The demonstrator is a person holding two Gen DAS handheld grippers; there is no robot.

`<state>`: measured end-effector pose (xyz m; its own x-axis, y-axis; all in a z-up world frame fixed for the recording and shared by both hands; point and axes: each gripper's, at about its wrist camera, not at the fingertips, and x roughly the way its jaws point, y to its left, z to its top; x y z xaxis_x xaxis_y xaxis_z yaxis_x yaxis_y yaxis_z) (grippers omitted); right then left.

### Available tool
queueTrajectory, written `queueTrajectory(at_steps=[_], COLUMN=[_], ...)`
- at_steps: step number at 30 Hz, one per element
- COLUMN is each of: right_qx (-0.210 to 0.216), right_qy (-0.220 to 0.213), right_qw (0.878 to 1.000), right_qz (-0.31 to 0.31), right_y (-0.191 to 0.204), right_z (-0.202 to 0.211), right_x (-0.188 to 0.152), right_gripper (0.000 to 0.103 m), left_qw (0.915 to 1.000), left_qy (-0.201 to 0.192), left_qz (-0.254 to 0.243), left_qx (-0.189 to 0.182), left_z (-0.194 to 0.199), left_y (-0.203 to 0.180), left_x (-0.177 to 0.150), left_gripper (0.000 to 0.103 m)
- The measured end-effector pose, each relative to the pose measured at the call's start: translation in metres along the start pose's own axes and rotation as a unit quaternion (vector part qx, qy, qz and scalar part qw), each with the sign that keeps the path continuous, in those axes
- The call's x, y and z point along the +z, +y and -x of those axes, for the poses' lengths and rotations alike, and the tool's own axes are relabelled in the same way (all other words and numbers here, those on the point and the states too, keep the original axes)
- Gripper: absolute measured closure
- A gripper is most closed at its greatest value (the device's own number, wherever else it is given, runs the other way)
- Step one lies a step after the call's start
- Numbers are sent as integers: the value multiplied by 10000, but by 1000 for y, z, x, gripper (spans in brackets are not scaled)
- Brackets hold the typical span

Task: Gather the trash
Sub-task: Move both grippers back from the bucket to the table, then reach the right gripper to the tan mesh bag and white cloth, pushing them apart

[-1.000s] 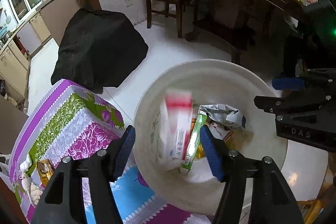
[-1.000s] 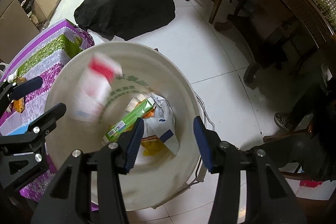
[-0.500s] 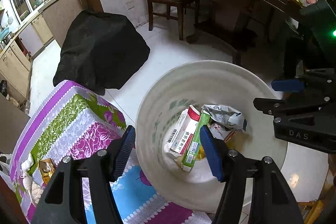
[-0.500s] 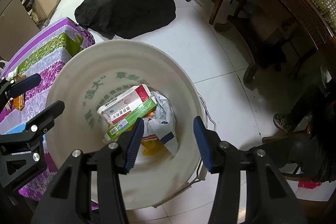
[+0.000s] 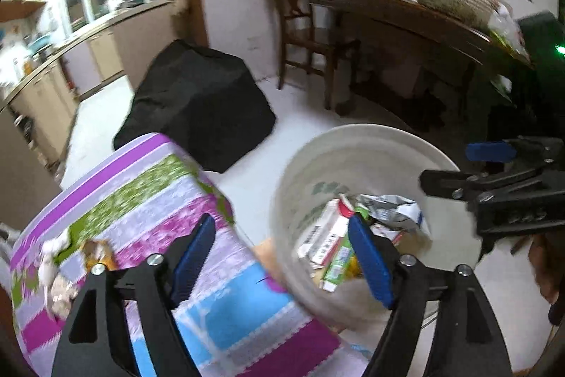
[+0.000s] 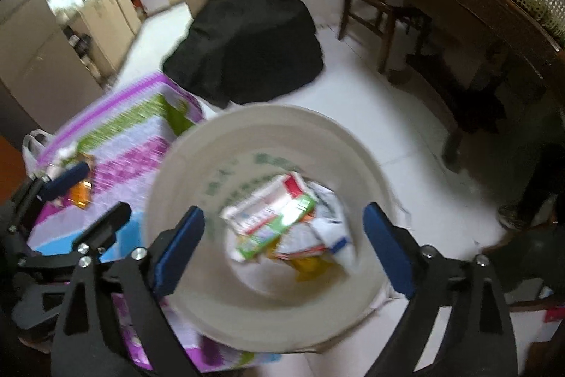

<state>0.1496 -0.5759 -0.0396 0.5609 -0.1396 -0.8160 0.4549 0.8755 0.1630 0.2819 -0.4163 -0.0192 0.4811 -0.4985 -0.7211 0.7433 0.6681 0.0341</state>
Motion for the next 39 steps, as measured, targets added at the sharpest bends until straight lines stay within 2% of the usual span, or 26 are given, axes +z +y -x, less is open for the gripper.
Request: queueTrajectory(at_steps=[5, 7, 9, 18, 24, 27, 32, 36, 39], right_qx=[815, 1172, 1332, 1340, 1230, 1343, 1447, 1542, 1715], right_qy=[-357, -359, -322, -126, -107, -16, 129, 194, 118], right_qw=[9955, 9920, 9904, 9883, 9812, 9767, 9700, 9675, 9625], right_qz=[-316, -304, -181, 722, 1485, 1675, 1949, 1993, 2100], right_y=[15, 30, 46, 133, 183, 204, 240, 273, 302], right_z=[9, 10, 8, -14, -30, -41, -65, -89, -96], right_x=[-7, -14, -21, -65, -89, -96, -99, -87, -73], right_gripper=[7, 5, 5, 5, 5, 5, 5, 6, 13], left_qw=[9996, 9993, 9985, 9910, 9793, 9723, 9633, 9592, 9558], left_qy=[-17, -25, -113, 290, 503, 489, 432, 407, 381], left_qz=[240, 294, 390, 1039, 1432, 1607, 1912, 2055, 2209], left_qx=[178, 243, 361, 787, 1340, 1625, 1834, 1896, 1905], left_z=[23, 33, 47, 79, 101, 112, 123, 124, 124], left_y=[28, 41, 57, 143, 206, 231, 261, 278, 286], left_x=[-28, -43, -62, -159, -227, -248, -275, -285, -288], left_gripper=[22, 20, 19, 18, 18, 18, 19, 26, 31])
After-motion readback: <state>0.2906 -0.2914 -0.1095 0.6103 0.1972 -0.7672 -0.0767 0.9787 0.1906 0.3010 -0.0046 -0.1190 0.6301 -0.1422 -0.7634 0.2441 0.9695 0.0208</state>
